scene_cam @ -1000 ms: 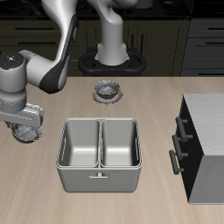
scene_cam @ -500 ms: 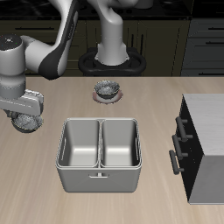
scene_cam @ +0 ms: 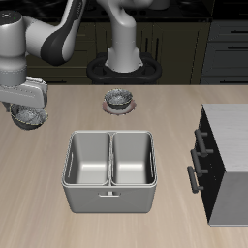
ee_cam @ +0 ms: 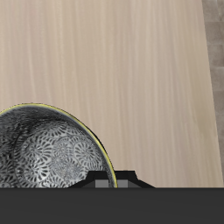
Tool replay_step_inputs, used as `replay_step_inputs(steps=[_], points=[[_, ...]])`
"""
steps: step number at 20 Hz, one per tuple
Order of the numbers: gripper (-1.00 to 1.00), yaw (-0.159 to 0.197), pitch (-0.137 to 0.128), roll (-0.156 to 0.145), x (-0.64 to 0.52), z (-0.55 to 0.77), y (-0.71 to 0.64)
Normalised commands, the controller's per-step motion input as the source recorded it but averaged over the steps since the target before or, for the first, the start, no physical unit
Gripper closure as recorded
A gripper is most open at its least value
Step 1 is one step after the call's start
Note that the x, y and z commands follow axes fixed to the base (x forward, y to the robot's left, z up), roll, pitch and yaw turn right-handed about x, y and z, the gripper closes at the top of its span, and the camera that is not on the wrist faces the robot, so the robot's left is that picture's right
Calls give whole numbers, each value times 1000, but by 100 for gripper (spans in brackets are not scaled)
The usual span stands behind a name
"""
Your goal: Pick up the bowl on the table and place it on top of the white cabinet
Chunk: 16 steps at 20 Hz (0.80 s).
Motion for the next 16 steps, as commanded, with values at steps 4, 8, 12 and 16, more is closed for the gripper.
replay_step_inputs(steps=[4,8,12,16], points=[[100,13,-48,34,-144,489,122],[100,-23,-66,20,-277,687,128],[100,16,-31,-3,-117,324,0],[100,-5,-29,-26,-139,329,-108]])
